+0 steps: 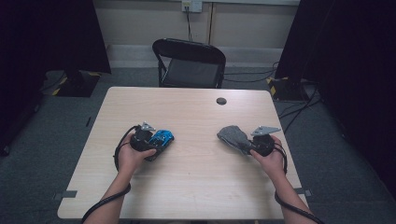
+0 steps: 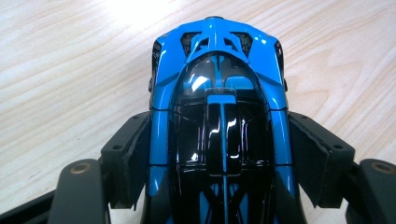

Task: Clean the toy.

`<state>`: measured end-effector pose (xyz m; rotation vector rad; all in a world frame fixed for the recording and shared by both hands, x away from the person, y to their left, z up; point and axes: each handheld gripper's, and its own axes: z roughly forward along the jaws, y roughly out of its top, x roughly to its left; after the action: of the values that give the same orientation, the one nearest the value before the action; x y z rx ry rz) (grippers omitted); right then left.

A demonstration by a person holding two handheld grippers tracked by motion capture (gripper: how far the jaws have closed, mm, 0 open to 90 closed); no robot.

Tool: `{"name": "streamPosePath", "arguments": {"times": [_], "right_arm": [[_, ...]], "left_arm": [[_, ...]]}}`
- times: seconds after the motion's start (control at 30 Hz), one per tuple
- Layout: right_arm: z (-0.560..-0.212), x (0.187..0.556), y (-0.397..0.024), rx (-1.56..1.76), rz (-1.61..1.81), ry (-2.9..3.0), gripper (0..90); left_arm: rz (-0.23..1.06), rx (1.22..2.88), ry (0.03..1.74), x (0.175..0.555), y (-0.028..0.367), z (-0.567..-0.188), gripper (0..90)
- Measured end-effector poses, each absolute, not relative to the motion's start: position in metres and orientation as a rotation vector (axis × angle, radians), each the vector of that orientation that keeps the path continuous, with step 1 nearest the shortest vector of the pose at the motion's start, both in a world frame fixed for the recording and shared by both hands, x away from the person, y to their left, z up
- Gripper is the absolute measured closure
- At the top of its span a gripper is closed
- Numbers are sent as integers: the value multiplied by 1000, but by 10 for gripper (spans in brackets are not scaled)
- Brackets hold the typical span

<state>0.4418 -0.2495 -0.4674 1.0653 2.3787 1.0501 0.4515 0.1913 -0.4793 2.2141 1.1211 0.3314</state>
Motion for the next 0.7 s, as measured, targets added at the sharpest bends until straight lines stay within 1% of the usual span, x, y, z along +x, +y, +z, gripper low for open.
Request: {"name": "streamPosePath", "arguments": {"times": [0.37, 0.57, 0.7], "right_arm": [[-473, 443, -250, 1089, 1025, 2366, 633], [-474, 442, -248, 1109, 1031, 2345, 483], [-472, 441, -248, 1098, 1031, 2330, 384]], "left_arm": [[343, 2228, 1122, 457, 187, -486, 280], [342, 2254, 1112, 457, 187, -485, 272], [343, 2217, 1108, 456, 188, -475, 250]]}}
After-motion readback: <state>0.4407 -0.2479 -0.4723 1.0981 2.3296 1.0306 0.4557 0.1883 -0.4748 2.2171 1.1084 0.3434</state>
